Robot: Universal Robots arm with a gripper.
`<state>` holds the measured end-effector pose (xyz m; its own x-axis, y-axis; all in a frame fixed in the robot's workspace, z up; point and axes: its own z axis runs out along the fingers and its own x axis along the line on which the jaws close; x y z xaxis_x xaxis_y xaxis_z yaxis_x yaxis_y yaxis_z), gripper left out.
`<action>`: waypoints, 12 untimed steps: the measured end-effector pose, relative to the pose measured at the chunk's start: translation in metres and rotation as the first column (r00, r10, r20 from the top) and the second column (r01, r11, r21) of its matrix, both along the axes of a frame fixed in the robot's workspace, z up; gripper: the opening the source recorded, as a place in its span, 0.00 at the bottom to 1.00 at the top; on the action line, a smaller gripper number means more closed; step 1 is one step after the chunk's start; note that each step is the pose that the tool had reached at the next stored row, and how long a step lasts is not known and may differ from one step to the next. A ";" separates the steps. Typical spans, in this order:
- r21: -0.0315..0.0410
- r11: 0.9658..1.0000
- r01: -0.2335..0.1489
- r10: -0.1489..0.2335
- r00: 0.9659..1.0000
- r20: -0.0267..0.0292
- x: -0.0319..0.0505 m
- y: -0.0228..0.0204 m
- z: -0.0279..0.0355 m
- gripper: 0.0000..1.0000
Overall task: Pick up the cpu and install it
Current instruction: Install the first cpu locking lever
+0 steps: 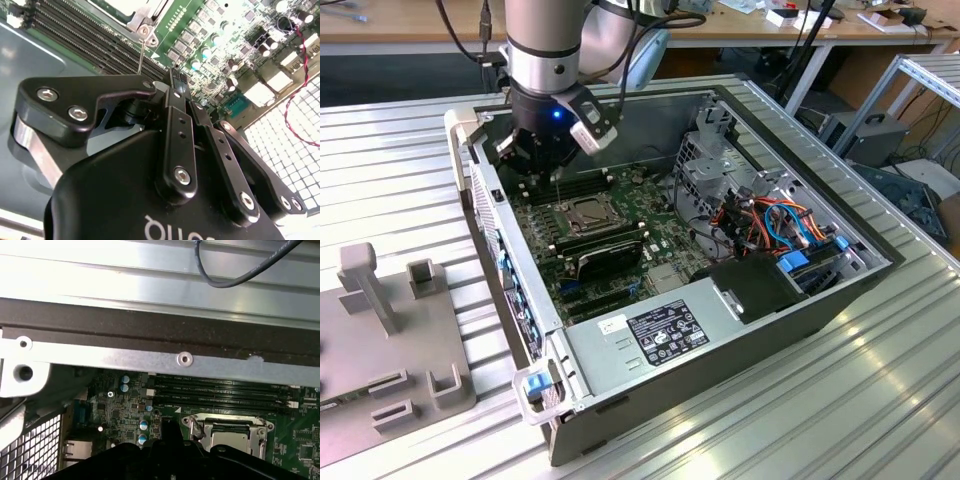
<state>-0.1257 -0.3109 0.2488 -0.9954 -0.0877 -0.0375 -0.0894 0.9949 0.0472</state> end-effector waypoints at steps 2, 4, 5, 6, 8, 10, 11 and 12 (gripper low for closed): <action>0.005 1.000 -0.006 0.006 1.000 0.000 0.0000 0.0012 -0.0001 0.11; 0.007 1.000 -0.011 0.011 1.000 0.000 0.0000 0.0029 0.0000 0.11; 0.007 1.000 -0.011 0.011 1.000 0.000 0.0000 0.0035 0.0000 0.11; 0.007 1.000 -0.011 0.011 1.000 0.000 0.0002 0.0044 0.0000 0.11; 0.007 1.000 -0.011 0.011 1.000 0.000 0.0011 0.0051 0.0000 0.11; 0.008 1.000 -0.011 0.011 1.000 0.000 0.0014 0.0058 0.0001 0.11; 0.008 1.000 -0.011 0.011 1.000 0.000 0.0015 0.0060 0.0000 0.11; 0.009 1.000 -0.011 0.011 1.000 0.000 0.0015 0.0062 0.0000 0.11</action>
